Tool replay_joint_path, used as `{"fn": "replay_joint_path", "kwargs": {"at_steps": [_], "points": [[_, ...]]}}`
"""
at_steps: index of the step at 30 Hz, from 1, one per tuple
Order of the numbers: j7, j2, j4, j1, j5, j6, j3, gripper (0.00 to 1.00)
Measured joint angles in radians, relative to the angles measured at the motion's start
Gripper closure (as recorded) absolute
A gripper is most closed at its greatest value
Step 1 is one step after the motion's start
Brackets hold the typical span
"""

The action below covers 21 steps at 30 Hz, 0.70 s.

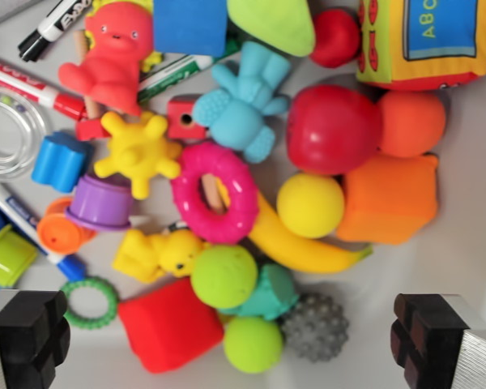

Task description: Pick an object from the bin

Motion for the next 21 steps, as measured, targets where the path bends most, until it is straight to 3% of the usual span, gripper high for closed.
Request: {"fn": "replay_joint_path", "kwargs": {"at_steps": [21], "points": [[0.013, 0.001, -0.007, 0.002, 0.000, 0.006, 0.000, 0.00]]}}
